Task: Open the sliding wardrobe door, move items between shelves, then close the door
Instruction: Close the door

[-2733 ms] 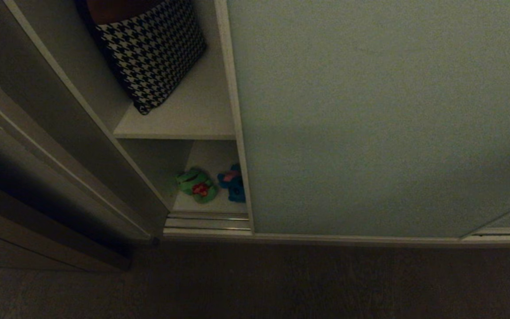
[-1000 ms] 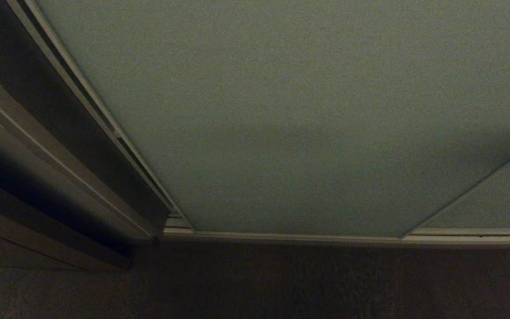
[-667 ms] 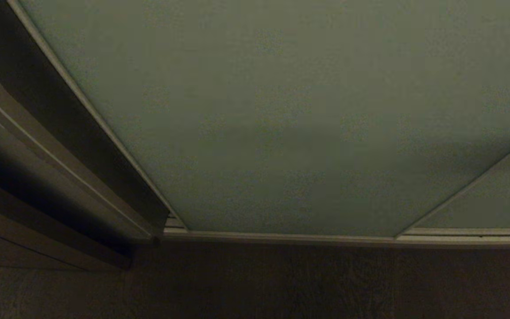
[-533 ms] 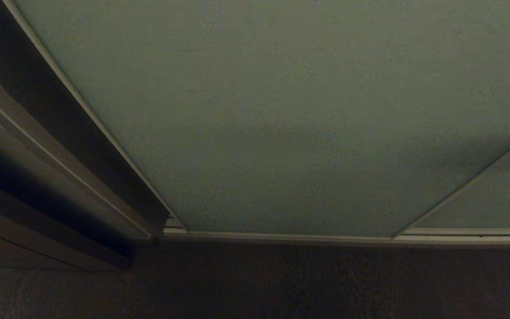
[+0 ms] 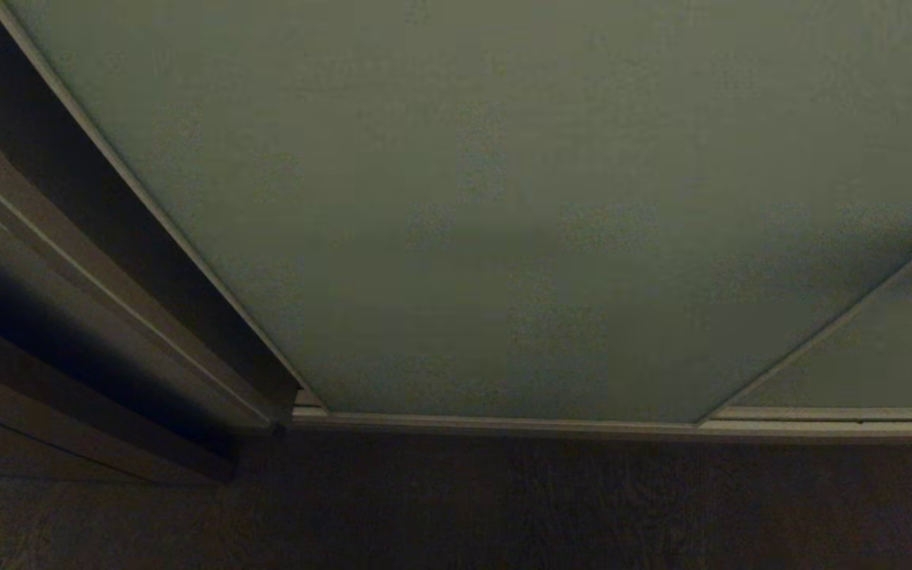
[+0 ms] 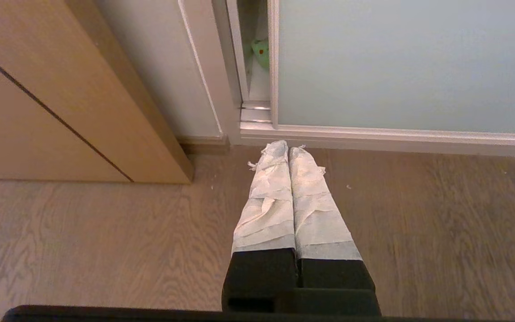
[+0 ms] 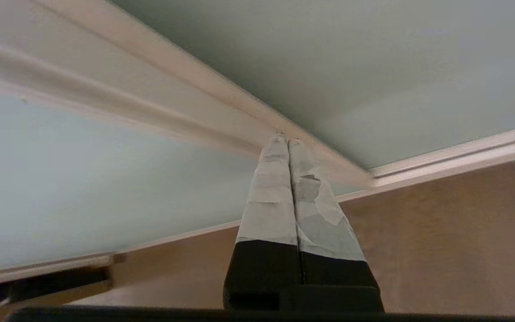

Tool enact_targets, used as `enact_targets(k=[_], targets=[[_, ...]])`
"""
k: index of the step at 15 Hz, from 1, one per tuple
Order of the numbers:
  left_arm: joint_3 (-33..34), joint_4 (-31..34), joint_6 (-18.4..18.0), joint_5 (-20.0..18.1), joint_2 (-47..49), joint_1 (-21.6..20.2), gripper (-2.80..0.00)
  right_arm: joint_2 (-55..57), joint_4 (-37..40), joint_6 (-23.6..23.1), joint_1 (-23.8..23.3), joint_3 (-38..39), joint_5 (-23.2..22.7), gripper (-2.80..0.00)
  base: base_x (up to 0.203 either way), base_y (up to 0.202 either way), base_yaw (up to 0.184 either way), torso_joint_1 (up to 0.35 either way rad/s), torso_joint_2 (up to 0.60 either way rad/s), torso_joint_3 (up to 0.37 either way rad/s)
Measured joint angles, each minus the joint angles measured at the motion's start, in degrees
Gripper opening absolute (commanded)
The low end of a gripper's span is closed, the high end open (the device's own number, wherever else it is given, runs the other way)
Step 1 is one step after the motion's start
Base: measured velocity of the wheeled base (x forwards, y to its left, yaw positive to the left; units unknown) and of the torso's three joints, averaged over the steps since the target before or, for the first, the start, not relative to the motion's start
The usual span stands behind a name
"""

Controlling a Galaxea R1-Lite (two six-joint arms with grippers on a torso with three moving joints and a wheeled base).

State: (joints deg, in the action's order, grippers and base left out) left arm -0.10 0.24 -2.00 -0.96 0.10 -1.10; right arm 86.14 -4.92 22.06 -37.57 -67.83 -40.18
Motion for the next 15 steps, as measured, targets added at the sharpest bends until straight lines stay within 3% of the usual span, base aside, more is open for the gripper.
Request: enact_targets(k=[8,15], targets=[[0.0,0.0,0.0,0.0,0.0,0.0,-2.80,3.0,-0.2,0.4,1.7,-2.3,0.4,-2.80,0.000,0.000,0.000,0.000,0.00,0.000],[0.0,0.0,0.0,0.0,0.0,0.0,-2.80,8.0,-1.9,0.6,4.8,-5.7,5.4,-2.80,0.000,0.000,0.000,0.000,0.00,0.000]])
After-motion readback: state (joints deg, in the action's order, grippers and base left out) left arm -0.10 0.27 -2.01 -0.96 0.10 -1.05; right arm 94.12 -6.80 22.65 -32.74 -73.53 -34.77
